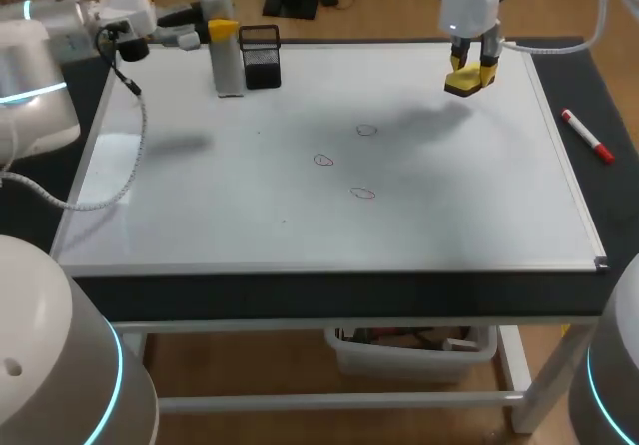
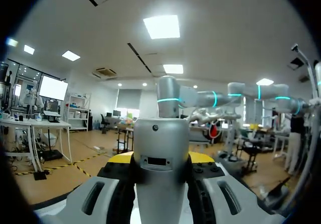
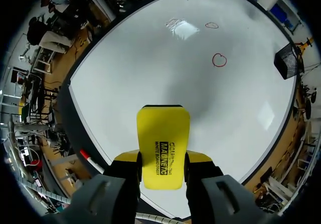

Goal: Pick up the inspection probe, press it on each red-marked spot on the whiteboard one by one, put down the probe, pick up the eraser, and wipe off all the red marks.

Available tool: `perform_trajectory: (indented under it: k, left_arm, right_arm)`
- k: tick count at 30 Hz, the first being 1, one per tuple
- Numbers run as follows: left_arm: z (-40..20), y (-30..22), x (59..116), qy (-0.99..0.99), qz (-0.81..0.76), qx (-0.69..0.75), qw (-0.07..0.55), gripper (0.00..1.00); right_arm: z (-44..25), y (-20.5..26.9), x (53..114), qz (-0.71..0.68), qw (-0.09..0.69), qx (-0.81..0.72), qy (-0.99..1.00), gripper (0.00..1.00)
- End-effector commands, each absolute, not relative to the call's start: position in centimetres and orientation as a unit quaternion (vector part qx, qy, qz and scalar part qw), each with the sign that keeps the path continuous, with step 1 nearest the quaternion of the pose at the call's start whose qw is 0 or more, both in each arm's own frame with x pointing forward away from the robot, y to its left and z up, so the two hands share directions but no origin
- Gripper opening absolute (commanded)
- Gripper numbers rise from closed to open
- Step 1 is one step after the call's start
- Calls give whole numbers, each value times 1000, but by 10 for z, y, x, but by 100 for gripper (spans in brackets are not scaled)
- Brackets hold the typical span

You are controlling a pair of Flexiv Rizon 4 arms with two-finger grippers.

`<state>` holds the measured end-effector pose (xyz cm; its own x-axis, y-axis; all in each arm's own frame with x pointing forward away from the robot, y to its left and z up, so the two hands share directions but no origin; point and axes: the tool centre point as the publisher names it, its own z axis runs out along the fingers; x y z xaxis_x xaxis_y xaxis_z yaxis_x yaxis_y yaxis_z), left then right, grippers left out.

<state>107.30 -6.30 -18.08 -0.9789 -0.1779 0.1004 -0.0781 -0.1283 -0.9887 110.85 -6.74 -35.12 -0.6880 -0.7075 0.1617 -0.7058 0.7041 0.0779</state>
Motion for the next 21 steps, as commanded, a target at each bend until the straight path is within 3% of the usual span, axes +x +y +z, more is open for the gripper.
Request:
perform_trajectory:
  k: [1, 21]
  left_arm:
    - [-185, -85, 1062, 656, -749, -92, 21, 0]
    - [-209, -172, 993, 633, -773, -5, -48, 0]
  right_arm:
    - [-349, -68, 1108, -3, 90, 385, -918, 0]
    - [-349, -68, 1108, -3, 90, 385, -918, 0]
